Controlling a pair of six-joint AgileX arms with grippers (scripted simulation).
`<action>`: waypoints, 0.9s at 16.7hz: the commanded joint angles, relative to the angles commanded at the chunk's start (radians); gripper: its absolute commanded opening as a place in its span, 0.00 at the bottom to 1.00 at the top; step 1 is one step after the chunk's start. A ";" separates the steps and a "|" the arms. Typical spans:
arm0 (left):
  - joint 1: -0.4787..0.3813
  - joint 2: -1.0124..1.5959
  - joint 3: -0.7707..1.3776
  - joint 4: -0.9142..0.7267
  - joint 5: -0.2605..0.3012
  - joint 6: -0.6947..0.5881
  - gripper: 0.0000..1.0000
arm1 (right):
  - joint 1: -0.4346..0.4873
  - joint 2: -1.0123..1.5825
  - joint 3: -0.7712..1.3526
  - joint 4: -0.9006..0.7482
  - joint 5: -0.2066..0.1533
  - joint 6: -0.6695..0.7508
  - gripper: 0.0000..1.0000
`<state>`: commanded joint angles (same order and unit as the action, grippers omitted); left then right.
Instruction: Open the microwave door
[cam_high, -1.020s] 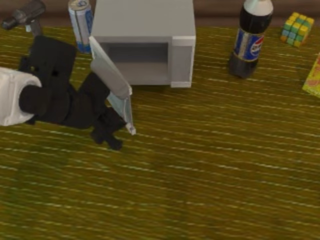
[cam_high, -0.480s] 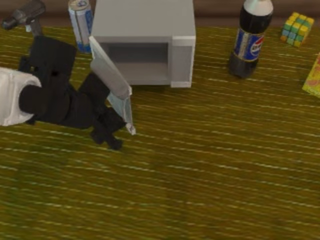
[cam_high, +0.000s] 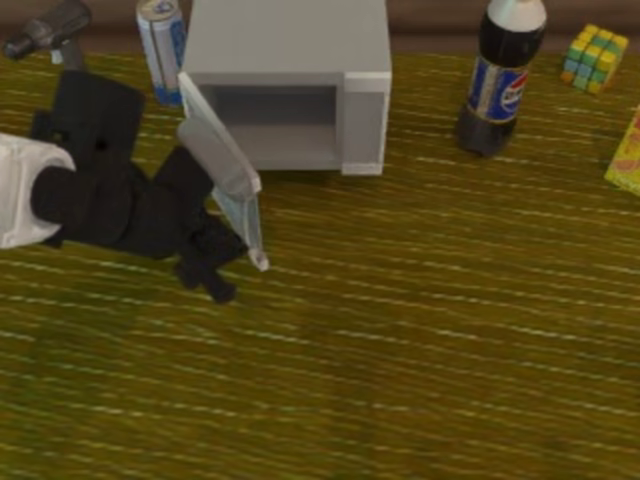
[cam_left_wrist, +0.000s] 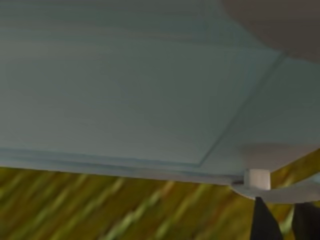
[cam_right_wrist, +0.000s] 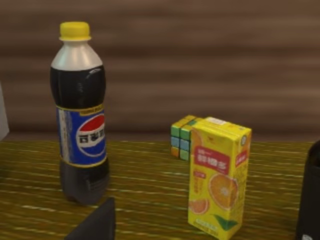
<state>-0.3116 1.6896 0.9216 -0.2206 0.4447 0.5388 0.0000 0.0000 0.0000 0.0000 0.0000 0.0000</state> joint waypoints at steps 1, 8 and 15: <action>0.006 0.000 0.001 -0.006 0.006 0.012 0.00 | 0.000 0.000 0.000 0.000 0.000 0.000 1.00; 0.012 0.002 0.001 -0.014 0.012 0.025 0.00 | 0.000 0.000 0.000 0.000 0.000 0.000 1.00; 0.012 0.002 0.001 -0.014 0.012 0.025 0.00 | 0.000 0.000 0.000 0.000 0.000 0.000 1.00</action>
<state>-0.2991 1.6916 0.9227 -0.2346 0.4569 0.5639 0.0000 0.0000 0.0000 0.0000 0.0000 0.0000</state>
